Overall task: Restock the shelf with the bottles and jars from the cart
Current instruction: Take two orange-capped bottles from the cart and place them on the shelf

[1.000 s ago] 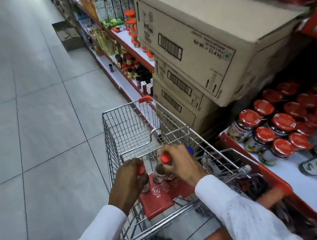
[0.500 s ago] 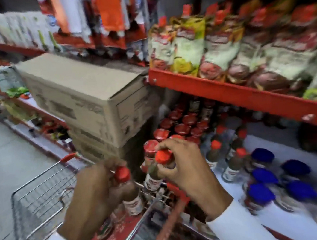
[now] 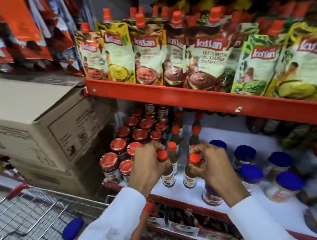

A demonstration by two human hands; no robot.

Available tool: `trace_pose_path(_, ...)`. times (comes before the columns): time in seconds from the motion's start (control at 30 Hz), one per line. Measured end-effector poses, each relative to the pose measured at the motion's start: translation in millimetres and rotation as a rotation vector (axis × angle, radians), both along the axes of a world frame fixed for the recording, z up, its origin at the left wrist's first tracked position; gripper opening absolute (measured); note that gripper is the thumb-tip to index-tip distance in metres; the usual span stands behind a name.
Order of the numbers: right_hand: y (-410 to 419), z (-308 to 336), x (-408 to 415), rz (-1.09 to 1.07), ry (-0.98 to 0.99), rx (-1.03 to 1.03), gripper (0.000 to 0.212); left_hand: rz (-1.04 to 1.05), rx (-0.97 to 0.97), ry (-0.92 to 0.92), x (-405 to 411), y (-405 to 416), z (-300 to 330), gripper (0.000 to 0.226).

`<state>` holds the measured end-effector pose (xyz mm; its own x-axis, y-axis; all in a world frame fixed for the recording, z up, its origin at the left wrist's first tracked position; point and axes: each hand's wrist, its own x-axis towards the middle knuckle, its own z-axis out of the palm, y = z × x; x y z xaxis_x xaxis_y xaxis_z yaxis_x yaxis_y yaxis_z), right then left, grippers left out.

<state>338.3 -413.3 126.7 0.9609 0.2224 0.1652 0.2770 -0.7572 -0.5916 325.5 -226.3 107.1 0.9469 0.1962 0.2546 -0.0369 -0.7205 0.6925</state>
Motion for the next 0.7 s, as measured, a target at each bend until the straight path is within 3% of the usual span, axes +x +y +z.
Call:
trace_pose_path(0.17, 0.6, -20.8, 12.9, -0.021, 0.052, -0.045, 0.014, -0.002, 0.034, 0.078, 18.9, -16.9, -19.6, 0.027)
trace_pose_path(0.4, 6.7, -43.9, 23.8, -0.034, 0.097, -0.091, 0.012, -0.005, 0.076, 0.146, 27.7, -25.3, -29.8, 0.012)
trace_pose_path(0.7, 3.0, -48.2, 14.3, -0.049, -0.047, -0.200, 0.010, -0.031, 0.096, 0.136, 21.9, -20.2, -40.0, 0.027)
